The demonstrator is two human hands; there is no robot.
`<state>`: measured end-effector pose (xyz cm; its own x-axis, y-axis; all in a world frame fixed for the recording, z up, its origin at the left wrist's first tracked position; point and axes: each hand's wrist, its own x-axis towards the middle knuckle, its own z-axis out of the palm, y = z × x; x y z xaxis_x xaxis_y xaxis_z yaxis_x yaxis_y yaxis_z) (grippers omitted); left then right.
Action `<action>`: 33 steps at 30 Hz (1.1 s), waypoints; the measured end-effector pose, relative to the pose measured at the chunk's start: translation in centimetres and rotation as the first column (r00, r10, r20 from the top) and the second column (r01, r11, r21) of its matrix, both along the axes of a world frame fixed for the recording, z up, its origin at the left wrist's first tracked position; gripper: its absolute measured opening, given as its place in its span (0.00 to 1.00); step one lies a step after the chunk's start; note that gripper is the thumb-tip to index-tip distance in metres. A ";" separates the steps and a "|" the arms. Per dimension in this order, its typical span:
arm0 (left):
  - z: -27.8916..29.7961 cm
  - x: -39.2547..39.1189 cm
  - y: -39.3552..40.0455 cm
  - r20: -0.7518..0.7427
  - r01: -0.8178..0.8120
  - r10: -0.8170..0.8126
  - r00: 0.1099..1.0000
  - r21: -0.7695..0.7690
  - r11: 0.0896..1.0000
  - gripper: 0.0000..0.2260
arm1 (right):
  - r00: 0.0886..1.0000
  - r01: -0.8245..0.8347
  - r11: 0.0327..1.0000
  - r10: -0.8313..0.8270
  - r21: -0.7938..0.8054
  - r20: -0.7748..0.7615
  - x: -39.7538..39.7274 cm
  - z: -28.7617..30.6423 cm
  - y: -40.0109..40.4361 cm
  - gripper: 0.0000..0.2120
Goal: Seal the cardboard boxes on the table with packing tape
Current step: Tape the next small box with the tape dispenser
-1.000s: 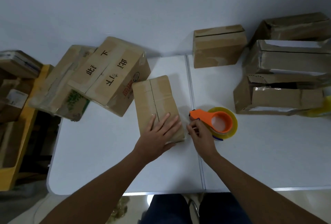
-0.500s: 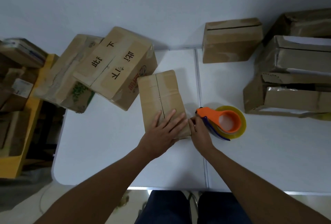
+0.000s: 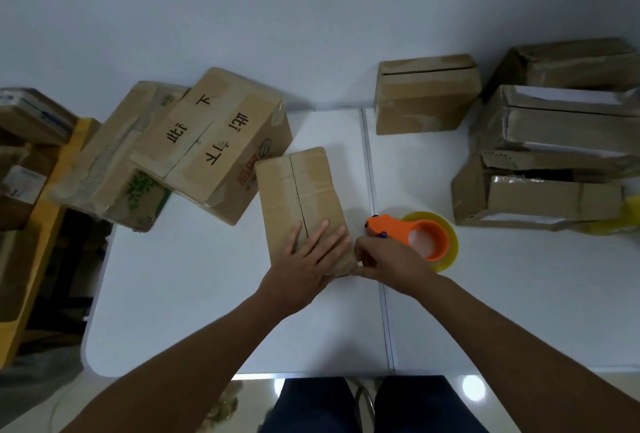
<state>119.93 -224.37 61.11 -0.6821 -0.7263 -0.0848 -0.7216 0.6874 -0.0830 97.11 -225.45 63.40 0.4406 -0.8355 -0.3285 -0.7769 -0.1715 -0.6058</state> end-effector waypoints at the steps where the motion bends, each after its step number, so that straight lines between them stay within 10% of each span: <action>1: 0.0 0.0 0.0 0.010 -0.001 0.001 1.000 0.001 1.000 0.31 | 0.998 -0.039 0.999 0.039 0.004 -0.047 0.2 0.2 -0.4 0.14; 8: 0.8 0.0 0.0 -0.001 0.002 -0.002 1.000 0.120 0.993 0.32 | 0.992 0.108 0.993 -0.110 -0.038 -0.055 2.0 -0.3 1.6 0.14; 12: 3.0 0.3 -0.8 -0.273 -0.031 0.151 0.950 0.402 0.915 0.31 | 0.977 0.210 0.969 -0.212 -0.128 -0.007 0.8 -0.1 3.6 0.14; 18: 6.5 3.6 1.0 -0.587 -0.401 0.723 0.363 0.602 0.690 0.19 | 0.994 0.105 0.893 -0.098 -0.438 0.040 4.8 1.1 4.3 0.04; 21: 5.6 5.2 4.0 -0.370 -0.415 0.921 -0.119 0.862 0.292 0.13 | 0.996 -0.071 0.911 0.041 -0.407 -0.083 8.1 0.9 3.7 0.20; 24: 3.8 6.3 5.8 0.069 0.061 0.859 -0.508 0.997 -0.044 0.13 | 0.964 -0.174 0.906 0.077 -0.385 -0.256 10.3 -0.1 2.5 0.29; 33: 2.2 6.7 7.6 0.196 0.272 0.847 -0.494 0.960 -0.063 0.13 | 0.910 -0.189 0.906 0.016 -0.378 -0.415 11.5 -1.4 2.5 0.31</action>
